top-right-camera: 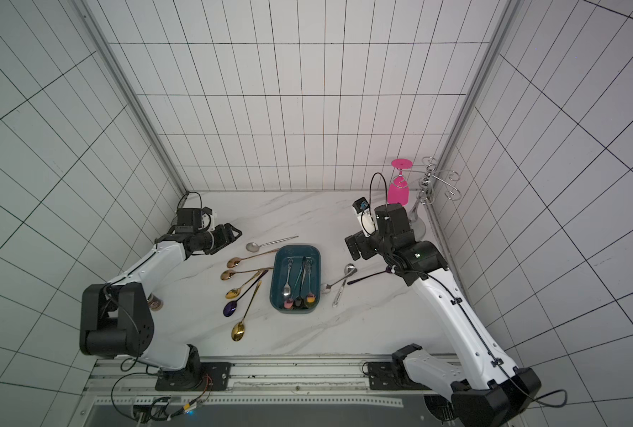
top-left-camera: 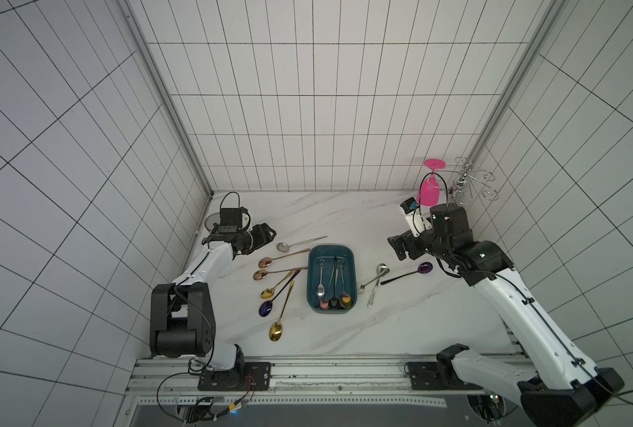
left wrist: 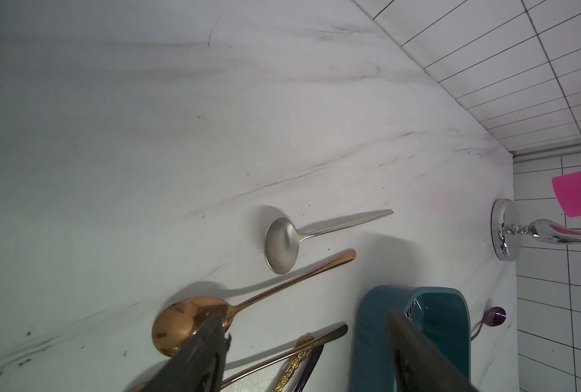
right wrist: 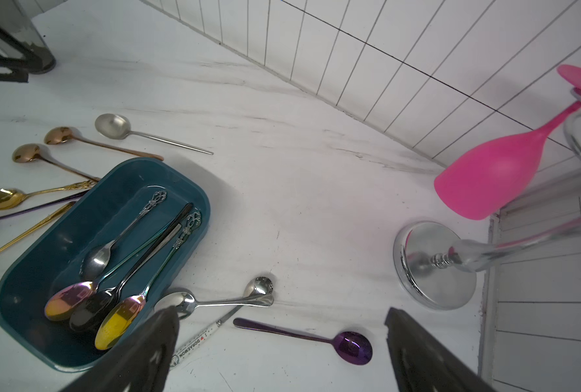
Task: Put the spoon into the storage box
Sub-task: Pick up the spoon from the center of the board.
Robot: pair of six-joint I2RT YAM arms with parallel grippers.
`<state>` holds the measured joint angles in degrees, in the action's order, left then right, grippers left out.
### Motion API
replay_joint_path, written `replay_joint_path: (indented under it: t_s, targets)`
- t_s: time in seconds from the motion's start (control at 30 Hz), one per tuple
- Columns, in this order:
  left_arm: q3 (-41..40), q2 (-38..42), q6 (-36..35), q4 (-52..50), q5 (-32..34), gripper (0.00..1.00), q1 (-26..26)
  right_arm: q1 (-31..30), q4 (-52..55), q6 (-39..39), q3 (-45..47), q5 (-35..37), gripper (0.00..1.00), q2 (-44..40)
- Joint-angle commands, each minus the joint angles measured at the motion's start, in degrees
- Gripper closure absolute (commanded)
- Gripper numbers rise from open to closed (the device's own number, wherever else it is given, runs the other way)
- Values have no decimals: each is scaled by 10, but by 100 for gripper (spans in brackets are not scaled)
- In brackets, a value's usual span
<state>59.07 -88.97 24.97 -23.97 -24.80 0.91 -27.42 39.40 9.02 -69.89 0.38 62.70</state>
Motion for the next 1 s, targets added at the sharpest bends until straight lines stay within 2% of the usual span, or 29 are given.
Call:
replay_joint_path:
  t_s: [0.0, 0.27, 0.57, 0.97]
  targets:
    - [3, -23, 10, 19, 10, 27, -15, 25, -18, -64, 26, 41, 2, -23]
    - [50, -106, 21, 1, 21, 36, -31, 67, -24, -105, 58, 22, 1, -59]
    - [104, -180, 24, -36, 29, 51, -35, 71, -35, -100, 81, 40, 1, -87]
    - [139, -234, 27, -63, 35, 64, -39, 72, -44, -95, 97, 38, 1, -99]
